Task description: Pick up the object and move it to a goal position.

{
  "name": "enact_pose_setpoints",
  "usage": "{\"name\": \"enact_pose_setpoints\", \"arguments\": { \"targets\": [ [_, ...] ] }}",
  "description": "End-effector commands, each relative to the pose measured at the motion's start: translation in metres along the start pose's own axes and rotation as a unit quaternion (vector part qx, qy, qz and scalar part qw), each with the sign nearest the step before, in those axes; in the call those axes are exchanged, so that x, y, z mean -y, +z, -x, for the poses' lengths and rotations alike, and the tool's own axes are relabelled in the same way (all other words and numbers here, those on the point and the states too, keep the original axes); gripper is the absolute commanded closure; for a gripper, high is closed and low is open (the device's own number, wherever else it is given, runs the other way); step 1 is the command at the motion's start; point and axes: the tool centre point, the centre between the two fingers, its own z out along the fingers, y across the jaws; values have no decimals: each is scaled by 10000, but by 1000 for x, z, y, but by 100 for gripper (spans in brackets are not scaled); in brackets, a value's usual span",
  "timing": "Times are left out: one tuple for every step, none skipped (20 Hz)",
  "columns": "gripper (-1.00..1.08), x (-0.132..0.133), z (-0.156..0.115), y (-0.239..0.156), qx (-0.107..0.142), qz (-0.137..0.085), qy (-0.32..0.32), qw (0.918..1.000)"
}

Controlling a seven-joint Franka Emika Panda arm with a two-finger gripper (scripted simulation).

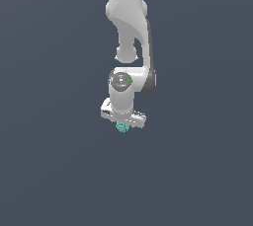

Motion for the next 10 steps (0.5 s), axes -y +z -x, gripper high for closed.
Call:
{"name": "enact_pose_setpoints", "arguments": {
  "targets": [
    [-92,0,-1,2,-8,-2,1,10000],
    [108,0,-1,2,-8,-2,1,10000],
    [108,0,-1,2,-8,-2,1,10000],
    [108,0,-1,2,-8,-2,1,10000],
    [108,0,-1,2,-8,-2,1,10000],
    [108,0,-1,2,-8,-2,1,10000],
    [108,0,-1,2,-8,-2,1,10000],
    [108,0,-1,2,-8,-2,1,10000],
    [108,0,-1,2,-8,-2,1,10000],
    [108,0,-1,2,-8,-2,1,10000]
  ]
}}
